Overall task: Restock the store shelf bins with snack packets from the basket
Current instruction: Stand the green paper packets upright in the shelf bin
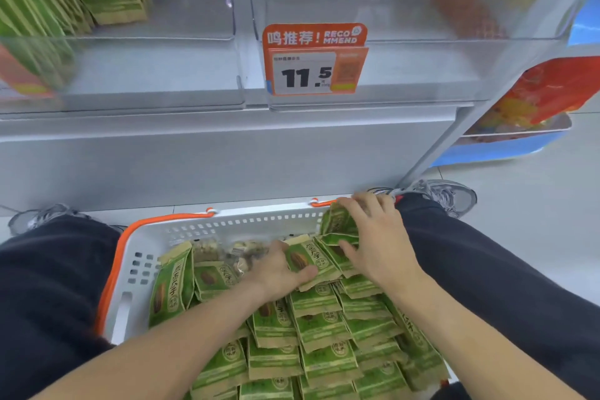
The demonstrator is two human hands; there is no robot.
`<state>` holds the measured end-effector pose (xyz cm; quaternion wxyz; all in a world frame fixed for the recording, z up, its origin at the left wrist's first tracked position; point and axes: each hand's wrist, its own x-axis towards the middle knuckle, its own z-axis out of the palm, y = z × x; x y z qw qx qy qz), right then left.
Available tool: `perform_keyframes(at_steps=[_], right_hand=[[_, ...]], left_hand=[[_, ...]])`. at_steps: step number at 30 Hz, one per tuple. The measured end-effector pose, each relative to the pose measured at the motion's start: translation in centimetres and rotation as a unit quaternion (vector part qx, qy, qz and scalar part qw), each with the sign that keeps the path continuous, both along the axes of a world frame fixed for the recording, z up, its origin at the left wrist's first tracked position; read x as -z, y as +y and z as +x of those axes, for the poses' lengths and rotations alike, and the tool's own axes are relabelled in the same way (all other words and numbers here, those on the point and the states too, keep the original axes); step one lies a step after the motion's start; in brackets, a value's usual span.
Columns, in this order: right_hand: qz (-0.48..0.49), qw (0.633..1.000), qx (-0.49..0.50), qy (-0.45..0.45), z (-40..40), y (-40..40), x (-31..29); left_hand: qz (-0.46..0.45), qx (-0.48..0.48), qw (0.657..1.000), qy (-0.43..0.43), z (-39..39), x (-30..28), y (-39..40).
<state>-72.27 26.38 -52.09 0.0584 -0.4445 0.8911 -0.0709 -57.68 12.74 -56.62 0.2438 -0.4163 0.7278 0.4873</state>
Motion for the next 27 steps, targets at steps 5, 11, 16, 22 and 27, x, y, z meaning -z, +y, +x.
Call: perform_keyframes(at_steps=[5, 11, 16, 22, 27], right_hand=[[-0.004, 1.000, -0.004, 0.011, 0.5, 0.8, 0.5], [-0.015, 0.998, -0.021, -0.059, 2.0, 2.2, 1.1], [-0.026, 0.996, -0.082, -0.019, 3.8, 2.1, 0.6], [-0.069, 0.991, -0.110, -0.021, 6.3, 2.0, -0.9], [-0.073, 0.974, -0.194, -0.090, 10.1, 1.9, -2.5]], left_hand=[[0.018, -0.008, 0.999, -0.051, -0.9, -0.6, -0.6], [0.052, -0.109, 0.992, -0.034, -0.9, -0.9, -1.4], [0.024, -0.100, 0.995, -0.014, -0.4, -1.9, -1.6], [0.161, -0.194, 0.966, 0.060, 0.9, -3.8, -1.7], [0.329, -0.182, 0.925, 0.057, 2.3, -5.7, -0.9]])
